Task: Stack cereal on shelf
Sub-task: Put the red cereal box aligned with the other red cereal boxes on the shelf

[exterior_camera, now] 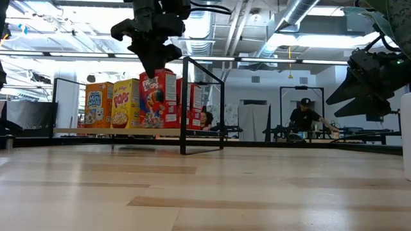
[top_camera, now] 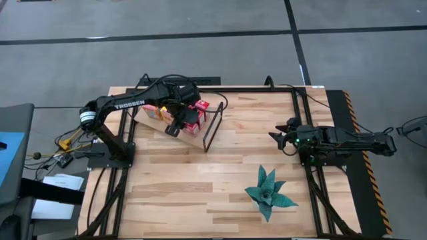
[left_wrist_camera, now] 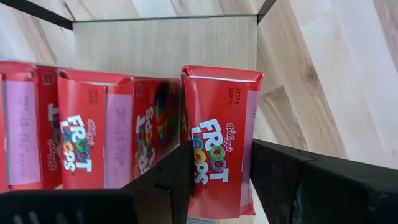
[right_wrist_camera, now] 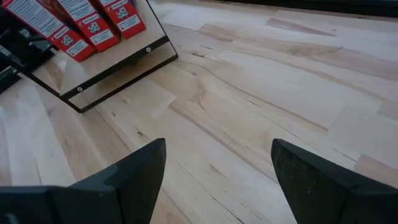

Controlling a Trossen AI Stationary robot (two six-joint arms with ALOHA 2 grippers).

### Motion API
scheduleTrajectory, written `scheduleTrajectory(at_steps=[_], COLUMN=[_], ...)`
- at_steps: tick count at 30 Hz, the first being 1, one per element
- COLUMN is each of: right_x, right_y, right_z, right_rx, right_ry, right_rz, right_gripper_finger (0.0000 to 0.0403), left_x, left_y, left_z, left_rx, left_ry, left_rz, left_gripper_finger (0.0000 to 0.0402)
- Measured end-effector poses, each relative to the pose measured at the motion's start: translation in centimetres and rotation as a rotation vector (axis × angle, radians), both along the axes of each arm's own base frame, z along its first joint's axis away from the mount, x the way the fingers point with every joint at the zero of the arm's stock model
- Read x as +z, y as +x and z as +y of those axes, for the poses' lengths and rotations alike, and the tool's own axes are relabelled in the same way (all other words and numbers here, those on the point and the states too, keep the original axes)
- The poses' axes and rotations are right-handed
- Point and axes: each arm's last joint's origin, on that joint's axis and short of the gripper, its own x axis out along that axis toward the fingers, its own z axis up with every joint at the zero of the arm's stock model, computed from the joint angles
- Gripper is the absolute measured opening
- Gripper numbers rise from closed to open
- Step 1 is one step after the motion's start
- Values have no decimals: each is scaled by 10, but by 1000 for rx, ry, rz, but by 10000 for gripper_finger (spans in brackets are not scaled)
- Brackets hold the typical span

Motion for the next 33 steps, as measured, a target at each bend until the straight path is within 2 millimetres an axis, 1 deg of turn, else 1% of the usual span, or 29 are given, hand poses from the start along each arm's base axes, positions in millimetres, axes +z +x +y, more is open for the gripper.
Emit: scheduleTrajectory(at_steps=[18, 33], right_x=[0, 0], right_y=[0, 0], right_z=[0, 0], right_rx=[0, 0], right_ry=[1, 0], right_rz=[0, 0], right_gripper_finger=[317, 317], left_x=[0, 0], left_y=[1, 1], left_z=[0, 1], left_rx=[7, -10], left_ry=[-22, -4], left_rz=[-15, -17], left_gripper_finger=[130, 130])
